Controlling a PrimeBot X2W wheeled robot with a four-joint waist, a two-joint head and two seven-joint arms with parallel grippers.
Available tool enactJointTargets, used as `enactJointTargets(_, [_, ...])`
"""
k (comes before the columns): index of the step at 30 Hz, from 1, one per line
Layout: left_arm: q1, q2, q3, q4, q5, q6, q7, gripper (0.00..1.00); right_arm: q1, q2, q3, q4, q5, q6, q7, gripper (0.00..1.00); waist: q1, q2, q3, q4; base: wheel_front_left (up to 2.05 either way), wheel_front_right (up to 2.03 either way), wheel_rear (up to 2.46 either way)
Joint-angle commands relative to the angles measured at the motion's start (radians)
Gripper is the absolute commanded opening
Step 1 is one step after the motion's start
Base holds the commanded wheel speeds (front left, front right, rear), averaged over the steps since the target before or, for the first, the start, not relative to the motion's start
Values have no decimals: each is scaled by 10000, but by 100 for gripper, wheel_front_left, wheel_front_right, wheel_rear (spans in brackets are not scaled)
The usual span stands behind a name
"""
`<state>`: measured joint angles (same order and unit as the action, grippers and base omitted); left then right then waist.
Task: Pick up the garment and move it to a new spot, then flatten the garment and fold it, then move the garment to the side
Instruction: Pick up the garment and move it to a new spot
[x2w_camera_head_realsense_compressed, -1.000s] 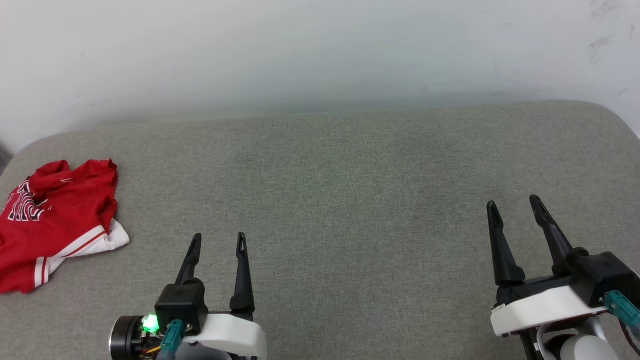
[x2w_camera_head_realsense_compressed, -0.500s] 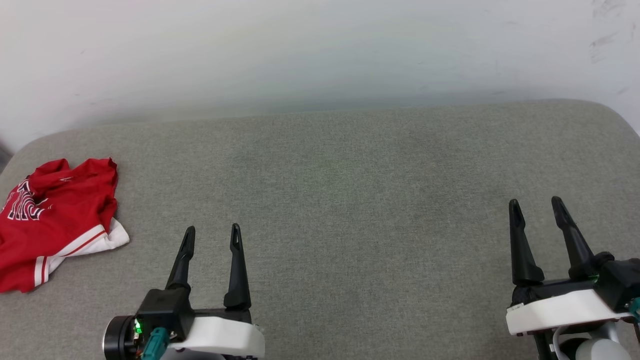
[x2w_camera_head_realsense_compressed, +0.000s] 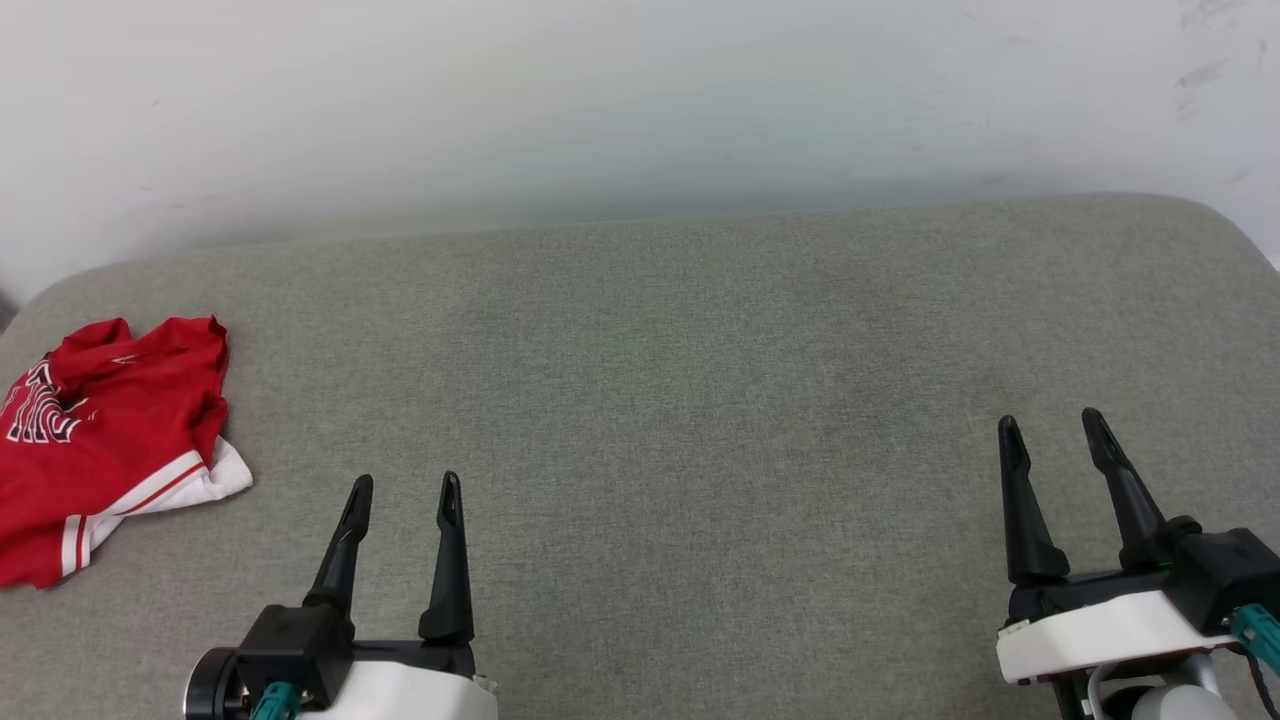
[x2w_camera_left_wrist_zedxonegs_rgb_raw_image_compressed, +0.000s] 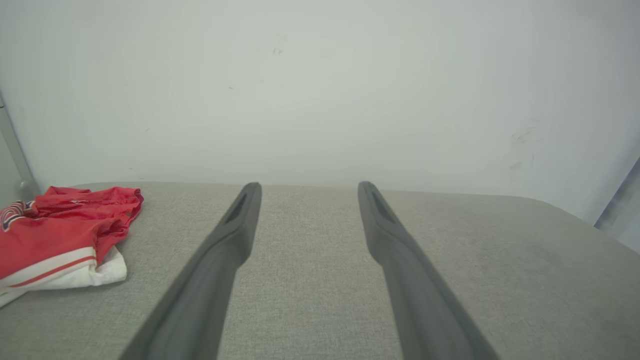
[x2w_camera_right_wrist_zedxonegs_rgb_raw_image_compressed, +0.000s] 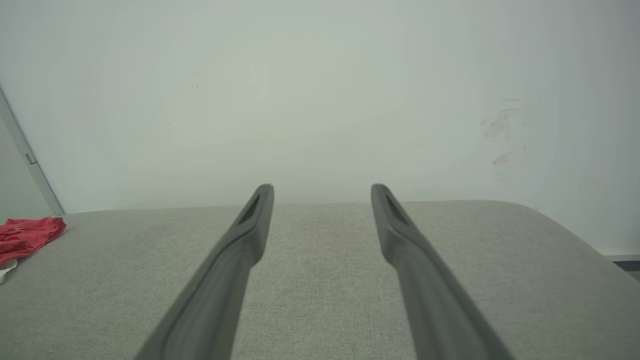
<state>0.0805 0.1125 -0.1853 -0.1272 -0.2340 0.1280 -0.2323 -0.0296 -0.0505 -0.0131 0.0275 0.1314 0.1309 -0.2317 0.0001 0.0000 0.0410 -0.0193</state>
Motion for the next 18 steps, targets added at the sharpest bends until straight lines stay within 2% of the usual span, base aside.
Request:
enactJointTargets(1, [118, -159, 257, 35, 343, -352, -103, 100, 86, 4, 51, -27, -236, -3, -94, 100, -1, 0, 5, -16, 0, 0, 0])
enactJointTargets(9, [275, -520, 811, 129, 1085, -1303, -240, 100, 119, 5, 129, -65, -758, -3, -262, 100, -1, 0, 29, -28, 0, 0, 0])
enactJointTargets(18, [345, -611, 1152, 141, 1491, -1823, -342, 100, 163, 6, 330, -7, -1006, -3, -356, 100, -1, 0, 64, 195, 0, 0, 0])
